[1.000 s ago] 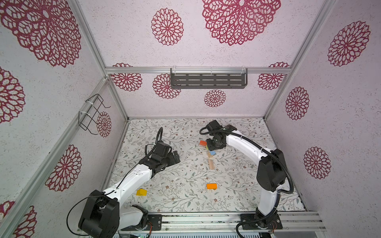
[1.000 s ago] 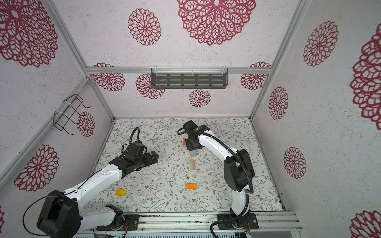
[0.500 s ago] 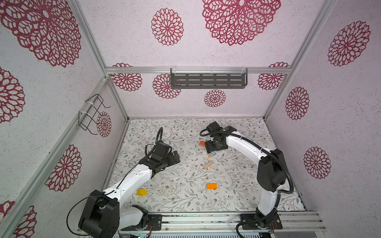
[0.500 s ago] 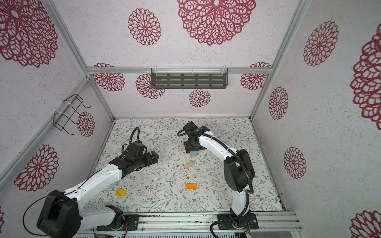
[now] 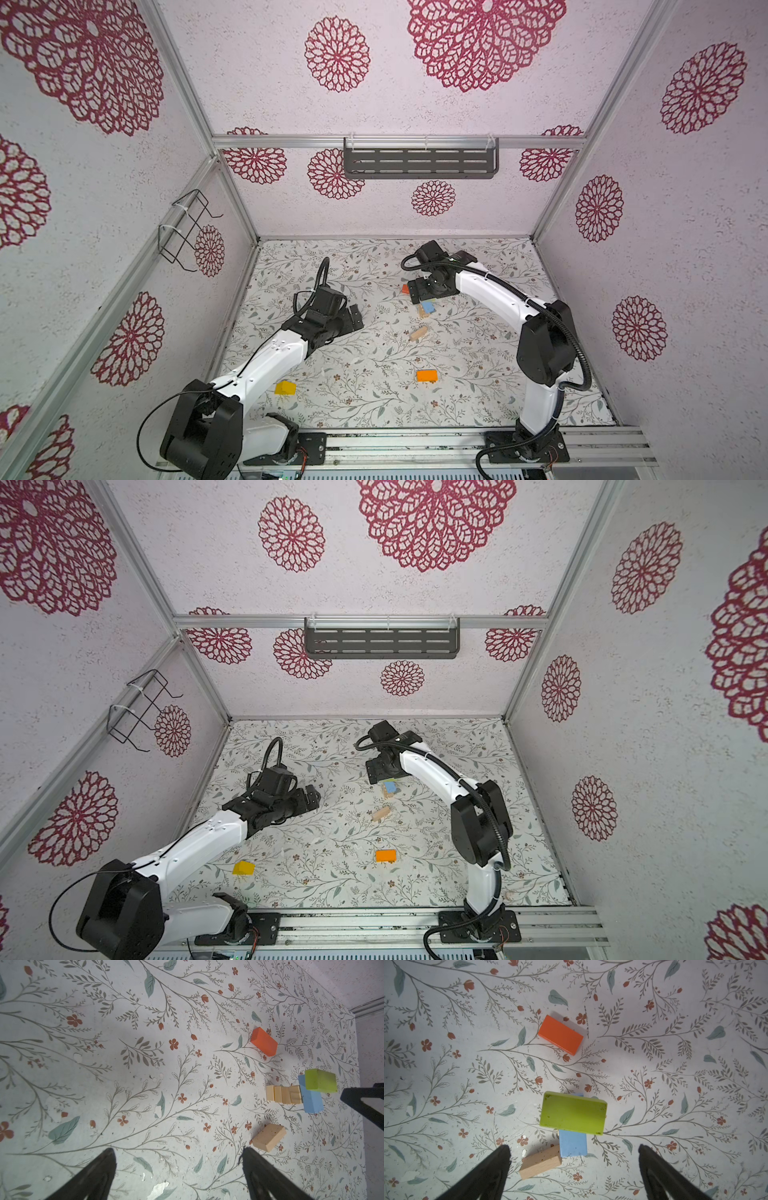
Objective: Build the wood block tower
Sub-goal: 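Lower the right gripper onto the lime green block and close on it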
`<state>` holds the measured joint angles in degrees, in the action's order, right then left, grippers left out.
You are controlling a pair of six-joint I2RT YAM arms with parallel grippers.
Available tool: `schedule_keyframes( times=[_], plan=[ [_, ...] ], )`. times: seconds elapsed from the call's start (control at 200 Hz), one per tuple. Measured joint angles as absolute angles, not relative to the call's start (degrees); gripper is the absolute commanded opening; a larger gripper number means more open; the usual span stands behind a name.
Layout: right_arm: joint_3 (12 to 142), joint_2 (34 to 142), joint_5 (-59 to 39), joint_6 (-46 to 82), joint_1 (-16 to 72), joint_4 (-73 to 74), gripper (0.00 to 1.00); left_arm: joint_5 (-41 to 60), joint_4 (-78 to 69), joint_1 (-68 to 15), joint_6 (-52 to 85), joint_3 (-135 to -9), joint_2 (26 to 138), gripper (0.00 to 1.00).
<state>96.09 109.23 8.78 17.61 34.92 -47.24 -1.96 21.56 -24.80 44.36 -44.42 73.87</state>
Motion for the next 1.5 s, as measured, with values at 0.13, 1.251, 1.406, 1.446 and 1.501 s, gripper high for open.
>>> schedule_keyframes(
  times=[0.13, 1.251, 1.406, 1.446, 1.501],
  plan=[
    [97.6, 111.5, 8.8, 17.6, 34.9, -47.1, 0.98, -1.9, 21.2, -24.6, 44.4, -44.4, 74.0, 0.97],
    [99.1, 115.8, 8.7, 21.2, 34.6, -46.2, 0.89, 0.8, 18.2, -23.5, 44.4, -42.2, 74.0, 0.97],
    [98.7, 115.8, 8.6, 21.8, 34.6, -46.1, 0.89, 0.8, 18.2, -23.5, 44.4, -42.2, 73.9, 0.97],
    [98.7, 115.8, 8.5, 22.0, 34.6, -46.1, 0.88, 0.8, 18.2, -23.5, 44.4, -42.2, 73.9, 0.97],
    [98.7, 115.8, 8.6, 22.1, 34.6, -46.0, 0.87, 0.8, 18.2, -23.5, 44.4, -42.2, 73.9, 0.97]
  ],
)
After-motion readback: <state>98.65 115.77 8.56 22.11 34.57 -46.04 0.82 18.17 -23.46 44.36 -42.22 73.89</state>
